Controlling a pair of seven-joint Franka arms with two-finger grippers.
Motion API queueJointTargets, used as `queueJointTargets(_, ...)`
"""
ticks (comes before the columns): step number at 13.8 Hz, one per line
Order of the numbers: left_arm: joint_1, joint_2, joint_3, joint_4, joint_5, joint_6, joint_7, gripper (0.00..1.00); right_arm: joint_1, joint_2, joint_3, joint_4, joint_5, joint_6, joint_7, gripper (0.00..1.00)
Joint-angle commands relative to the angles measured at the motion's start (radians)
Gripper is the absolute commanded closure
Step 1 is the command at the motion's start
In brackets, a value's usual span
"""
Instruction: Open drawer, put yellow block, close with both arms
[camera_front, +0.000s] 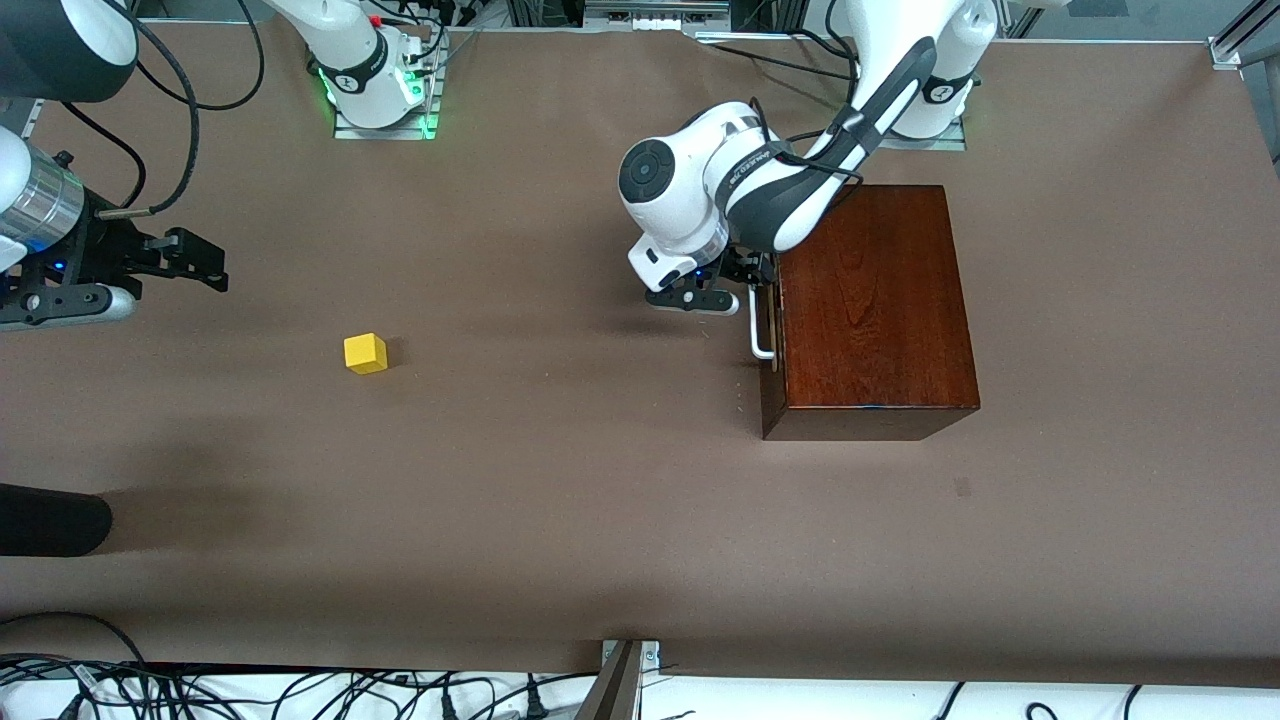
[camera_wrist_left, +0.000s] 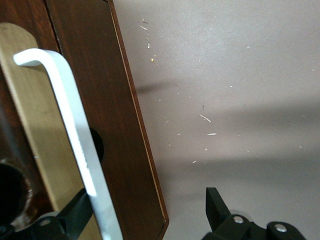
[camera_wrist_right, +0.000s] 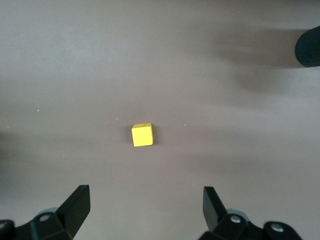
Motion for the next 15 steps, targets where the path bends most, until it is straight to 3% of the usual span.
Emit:
queueJointTargets(1, -0.016, 0.027, 0.0, -0.008, 0.072, 0.024, -0.065, 0.0, -0.006, 0.011, 0.005, 0.009, 0.001, -0.005, -0.009, 0.0)
queueJointTargets(7, -0.048, 0.064, -0.001, 0.007, 0.067, 0.136, -0.163, 0.0, 0.003, 0.052, 0.013, -0.12, 0.005, 0.1, -0.011, 0.0)
queueJointTargets(10, -0.065, 0.089, 0.0, 0.022, 0.058, 0.217, -0.206, 0.0, 0.003, 0.116, 0.014, -0.131, 0.005, 0.149, -0.012, 0.0)
queueJointTargets(15, -0.111, 0.158, 0.0, 0.163, 0.009, 0.238, -0.211, 0.0, 0.006, 0.192, 0.037, -0.192, 0.005, 0.303, -0.014, 0.0)
